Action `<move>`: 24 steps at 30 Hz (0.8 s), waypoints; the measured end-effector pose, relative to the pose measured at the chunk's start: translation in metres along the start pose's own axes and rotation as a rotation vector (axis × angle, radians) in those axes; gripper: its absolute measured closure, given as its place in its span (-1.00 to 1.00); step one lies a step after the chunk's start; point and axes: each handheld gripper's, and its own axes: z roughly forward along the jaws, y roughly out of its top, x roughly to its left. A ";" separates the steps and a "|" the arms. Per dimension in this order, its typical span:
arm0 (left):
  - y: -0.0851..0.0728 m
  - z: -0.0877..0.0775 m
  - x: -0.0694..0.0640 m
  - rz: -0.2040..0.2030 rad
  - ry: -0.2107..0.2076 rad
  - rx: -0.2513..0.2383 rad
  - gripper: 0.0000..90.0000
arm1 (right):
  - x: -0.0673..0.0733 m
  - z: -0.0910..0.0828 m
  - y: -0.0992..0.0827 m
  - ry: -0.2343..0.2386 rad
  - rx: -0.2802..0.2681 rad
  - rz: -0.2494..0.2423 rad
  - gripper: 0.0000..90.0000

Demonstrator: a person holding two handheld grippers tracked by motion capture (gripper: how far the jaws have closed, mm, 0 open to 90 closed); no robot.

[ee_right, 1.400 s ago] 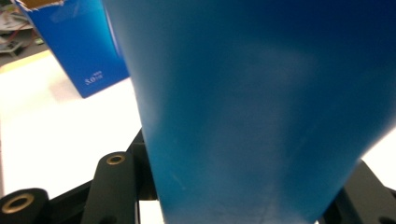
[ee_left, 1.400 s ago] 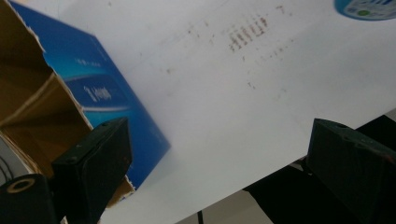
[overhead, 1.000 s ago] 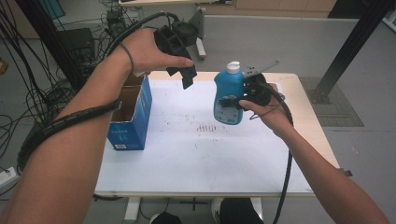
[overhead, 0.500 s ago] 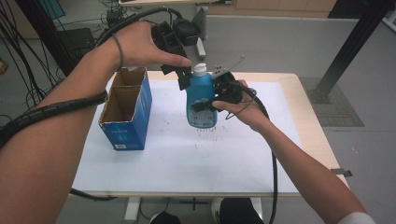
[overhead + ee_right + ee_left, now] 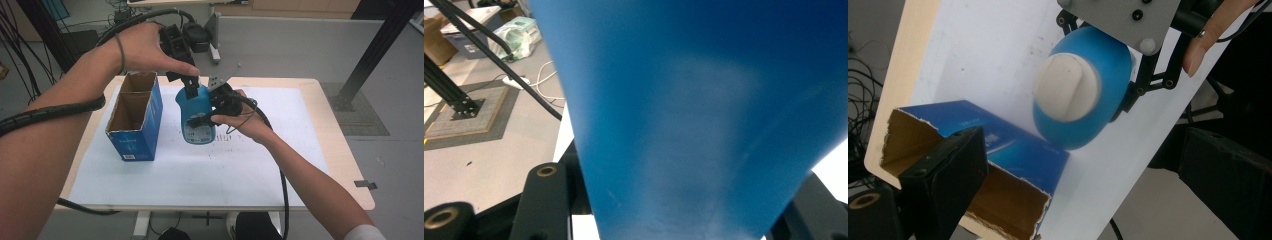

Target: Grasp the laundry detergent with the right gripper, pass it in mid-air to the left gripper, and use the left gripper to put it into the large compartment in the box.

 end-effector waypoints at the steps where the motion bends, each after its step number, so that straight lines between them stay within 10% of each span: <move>1: -0.001 0.001 0.000 0.002 -0.001 0.004 -0.87 | 0.000 0.000 0.000 0.000 0.000 0.000 -0.02; 24: 0.002 0.030 -0.008 0.083 -0.079 0.042 -0.87 | 0.016 0.012 0.000 0.054 -0.028 -0.098 -0.02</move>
